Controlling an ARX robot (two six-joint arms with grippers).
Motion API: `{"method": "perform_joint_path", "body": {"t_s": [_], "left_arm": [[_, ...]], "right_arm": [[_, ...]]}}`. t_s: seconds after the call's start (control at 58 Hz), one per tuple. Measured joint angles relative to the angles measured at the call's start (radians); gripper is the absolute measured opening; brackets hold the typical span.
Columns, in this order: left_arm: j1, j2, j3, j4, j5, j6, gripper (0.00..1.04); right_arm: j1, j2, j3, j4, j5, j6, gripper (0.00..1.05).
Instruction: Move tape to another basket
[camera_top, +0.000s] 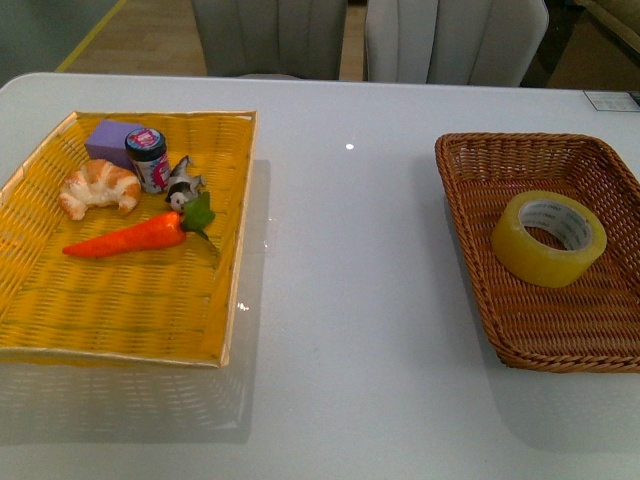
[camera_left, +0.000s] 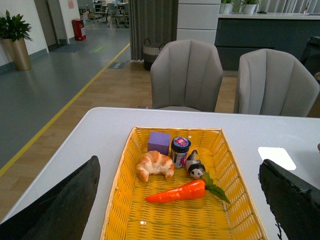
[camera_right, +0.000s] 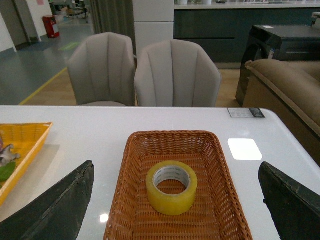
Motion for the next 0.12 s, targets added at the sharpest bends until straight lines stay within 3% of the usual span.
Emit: {"method": "perform_joint_path", "body": {"t_s": [0.121], "left_arm": [[0.0,0.0,0.0,0.0,0.0,0.0,0.96]], "right_arm": [[0.0,0.0,0.0,0.0,0.0,0.0,0.96]]}}
